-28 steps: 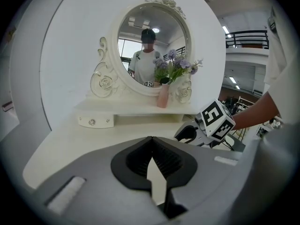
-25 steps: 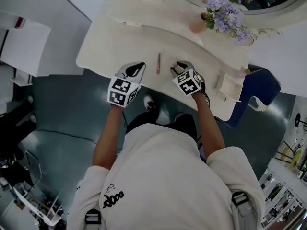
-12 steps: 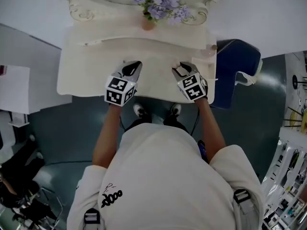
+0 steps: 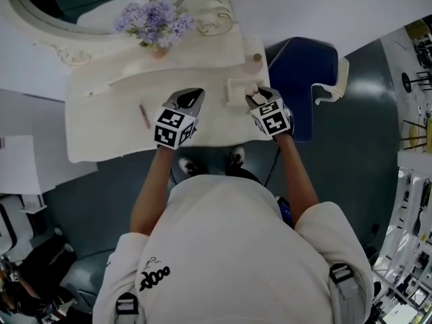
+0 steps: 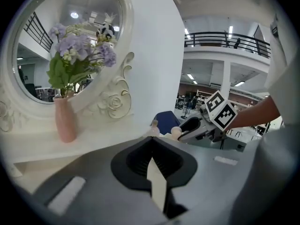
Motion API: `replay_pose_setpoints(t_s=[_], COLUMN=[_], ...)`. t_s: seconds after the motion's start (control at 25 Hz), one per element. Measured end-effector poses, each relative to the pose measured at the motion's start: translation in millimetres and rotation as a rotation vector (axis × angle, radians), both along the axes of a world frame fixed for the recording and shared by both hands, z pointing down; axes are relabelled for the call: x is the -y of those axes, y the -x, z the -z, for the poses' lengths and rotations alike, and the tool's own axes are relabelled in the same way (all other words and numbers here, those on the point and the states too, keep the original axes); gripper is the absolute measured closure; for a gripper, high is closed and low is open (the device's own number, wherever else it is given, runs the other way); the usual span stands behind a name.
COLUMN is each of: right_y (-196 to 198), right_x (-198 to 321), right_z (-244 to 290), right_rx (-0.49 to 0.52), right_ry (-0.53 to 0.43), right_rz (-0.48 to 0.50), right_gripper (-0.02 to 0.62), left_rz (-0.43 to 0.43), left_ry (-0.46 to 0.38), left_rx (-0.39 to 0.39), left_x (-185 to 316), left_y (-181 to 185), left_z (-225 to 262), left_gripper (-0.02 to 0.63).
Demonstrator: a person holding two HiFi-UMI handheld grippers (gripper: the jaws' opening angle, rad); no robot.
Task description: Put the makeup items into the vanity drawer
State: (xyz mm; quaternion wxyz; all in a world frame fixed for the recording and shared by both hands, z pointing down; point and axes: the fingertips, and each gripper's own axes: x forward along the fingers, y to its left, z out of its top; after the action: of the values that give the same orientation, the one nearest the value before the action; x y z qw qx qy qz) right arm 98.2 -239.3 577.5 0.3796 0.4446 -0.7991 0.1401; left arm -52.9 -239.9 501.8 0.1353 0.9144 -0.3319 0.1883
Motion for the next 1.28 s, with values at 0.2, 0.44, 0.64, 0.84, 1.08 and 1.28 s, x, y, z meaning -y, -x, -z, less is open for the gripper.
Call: replay_pose_setpoints(t_s=[0.2,0.44,0.64,0.84,1.08,1.28], right_y=[-20,-28,-26,-21,-19,-4], right_x=[6,20,25,20,18,32], right_z=[-24,-52,-65,-70,-63,-38], right_rx=[-0.059,-0.096,-0.106,-0.083,-0.083,-0.101], right_ry=[0.089,0.172,0.203,0.256,0.272,0.167], right_rz=[0.055,0.158,0.213,0.225,0.191,0.169], right_gripper=[0.400,0.376,0.362,0.347,0.356,0.474], left_rz=[-0.004,0.086,0.154,0.192,0.214,0.265], left_ry=[0.019,0.038,0.054,0.051,0.046,0.043], left_rx=[0.022,0.035,0.041,0.039,0.031,0.019], left_x=[-2,-1,-2,-5,-7,-11], left_y=[-29,-25,-11,3,23,57], left_z=[-7,-16,-22,-22,-19,-18], left_gripper=[0.588,0.588,0.588,0.588,0.588,0.588])
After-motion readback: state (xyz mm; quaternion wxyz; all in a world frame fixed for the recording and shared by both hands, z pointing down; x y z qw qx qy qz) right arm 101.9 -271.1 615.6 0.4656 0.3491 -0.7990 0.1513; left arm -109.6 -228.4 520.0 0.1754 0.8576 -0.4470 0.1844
